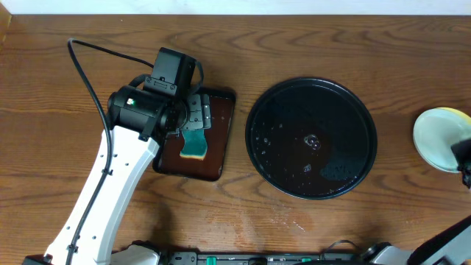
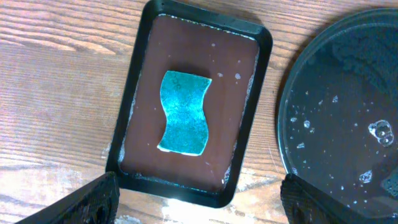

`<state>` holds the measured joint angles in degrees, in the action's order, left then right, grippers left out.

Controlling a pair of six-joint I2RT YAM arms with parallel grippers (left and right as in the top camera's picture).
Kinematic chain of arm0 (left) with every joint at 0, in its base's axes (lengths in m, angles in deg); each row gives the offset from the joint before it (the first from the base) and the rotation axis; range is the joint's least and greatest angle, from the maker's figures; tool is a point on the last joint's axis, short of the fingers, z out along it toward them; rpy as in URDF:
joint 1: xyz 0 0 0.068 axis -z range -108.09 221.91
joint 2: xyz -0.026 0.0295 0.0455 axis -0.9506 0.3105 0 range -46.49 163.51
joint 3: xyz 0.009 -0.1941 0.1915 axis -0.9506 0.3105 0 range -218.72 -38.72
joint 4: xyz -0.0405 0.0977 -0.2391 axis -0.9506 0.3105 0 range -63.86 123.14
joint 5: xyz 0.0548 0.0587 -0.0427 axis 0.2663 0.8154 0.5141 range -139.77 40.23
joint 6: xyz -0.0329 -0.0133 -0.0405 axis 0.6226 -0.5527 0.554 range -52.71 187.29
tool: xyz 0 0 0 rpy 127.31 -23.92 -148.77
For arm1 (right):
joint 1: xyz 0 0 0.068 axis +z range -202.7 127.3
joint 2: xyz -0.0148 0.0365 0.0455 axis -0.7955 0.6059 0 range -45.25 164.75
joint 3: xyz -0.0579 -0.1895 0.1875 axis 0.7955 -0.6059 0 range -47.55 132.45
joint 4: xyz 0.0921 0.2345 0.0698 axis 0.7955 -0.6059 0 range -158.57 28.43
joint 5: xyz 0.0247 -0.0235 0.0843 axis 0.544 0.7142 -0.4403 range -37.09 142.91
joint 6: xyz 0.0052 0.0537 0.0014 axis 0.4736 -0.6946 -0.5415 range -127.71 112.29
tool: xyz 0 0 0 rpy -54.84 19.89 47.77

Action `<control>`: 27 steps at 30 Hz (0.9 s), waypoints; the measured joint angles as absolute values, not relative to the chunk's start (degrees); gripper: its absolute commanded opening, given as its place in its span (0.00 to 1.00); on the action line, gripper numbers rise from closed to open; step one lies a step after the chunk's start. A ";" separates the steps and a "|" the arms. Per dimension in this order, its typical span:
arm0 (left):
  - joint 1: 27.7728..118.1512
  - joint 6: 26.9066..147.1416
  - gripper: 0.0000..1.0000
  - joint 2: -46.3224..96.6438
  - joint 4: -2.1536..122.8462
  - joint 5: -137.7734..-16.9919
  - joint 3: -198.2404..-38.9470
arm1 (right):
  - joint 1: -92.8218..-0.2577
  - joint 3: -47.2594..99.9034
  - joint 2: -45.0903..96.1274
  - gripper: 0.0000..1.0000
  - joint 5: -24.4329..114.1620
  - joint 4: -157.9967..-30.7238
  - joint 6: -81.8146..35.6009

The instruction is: Clean dirty plates on tray and stack at the side

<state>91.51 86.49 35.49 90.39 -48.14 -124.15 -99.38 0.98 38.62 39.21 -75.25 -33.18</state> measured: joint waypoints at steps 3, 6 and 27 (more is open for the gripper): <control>91.51 86.49 0.84 35.49 90.39 -48.12 -124.15 | -94.29 1.87 30.84 0.43 32.83 -74.94 -32.57; 91.51 86.49 0.84 35.49 90.39 -48.14 -124.15 | -84.87 3.30 21.51 0.45 28.09 -75.44 -30.56; 91.51 86.49 0.84 35.49 90.37 -48.12 -124.15 | -37.68 4.13 4.90 0.99 23.00 -92.10 -19.39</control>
